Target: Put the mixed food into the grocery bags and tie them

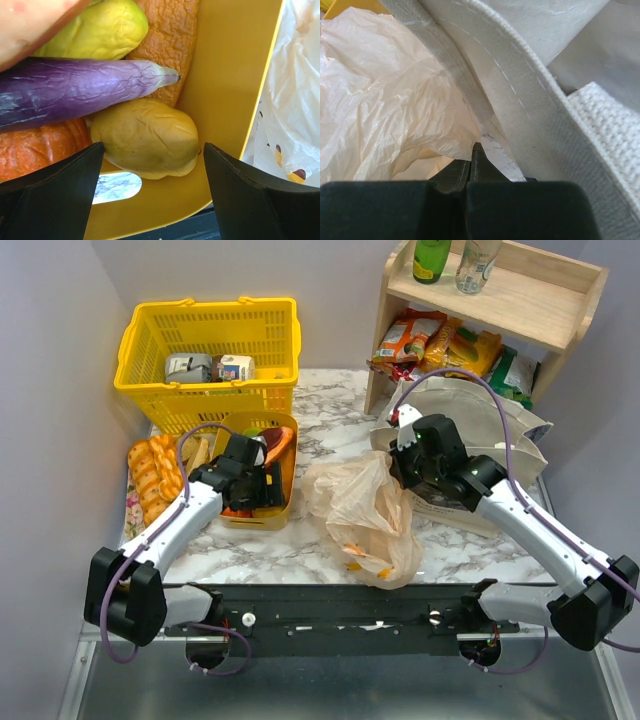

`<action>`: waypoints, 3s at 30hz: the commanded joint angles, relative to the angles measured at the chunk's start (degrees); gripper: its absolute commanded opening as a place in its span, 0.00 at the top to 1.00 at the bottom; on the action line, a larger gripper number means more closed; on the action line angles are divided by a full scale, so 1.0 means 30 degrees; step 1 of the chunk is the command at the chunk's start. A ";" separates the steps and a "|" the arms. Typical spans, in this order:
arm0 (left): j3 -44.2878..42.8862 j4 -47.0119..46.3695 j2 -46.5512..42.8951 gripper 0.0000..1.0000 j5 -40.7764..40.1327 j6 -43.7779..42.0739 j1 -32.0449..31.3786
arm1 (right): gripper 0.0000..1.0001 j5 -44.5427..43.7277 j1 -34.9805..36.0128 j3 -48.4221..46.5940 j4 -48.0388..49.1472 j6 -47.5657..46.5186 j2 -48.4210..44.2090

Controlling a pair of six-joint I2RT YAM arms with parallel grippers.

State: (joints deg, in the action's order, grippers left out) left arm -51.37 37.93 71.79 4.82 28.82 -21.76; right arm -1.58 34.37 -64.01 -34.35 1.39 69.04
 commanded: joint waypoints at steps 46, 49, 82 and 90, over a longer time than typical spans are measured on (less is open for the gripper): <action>-0.2650 0.2176 0.0032 0.53 -0.2161 -0.3049 0.0075 | 0.95 0.1788 -0.0119 0.0682 0.1283 -0.0258 -0.0571; -0.2214 0.2619 0.0738 0.39 -0.2164 -0.1671 0.0075 | 0.95 0.1992 -0.0090 0.0652 0.1313 -0.0258 -0.0541; 0.3175 -0.4058 0.0182 0.11 -0.1636 1.3093 0.0104 | 0.92 0.4132 -0.0119 0.1853 0.2485 -0.0814 -0.2152; 0.4820 -0.5523 -0.0844 0.20 -0.0641 1.4213 0.0104 | 0.92 0.4102 -0.0119 0.1824 0.2572 -0.0844 -0.2035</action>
State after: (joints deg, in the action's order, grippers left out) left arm -39.86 21.91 70.00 0.01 67.72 -21.08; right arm 9.74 34.37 -59.07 -28.18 -0.16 63.53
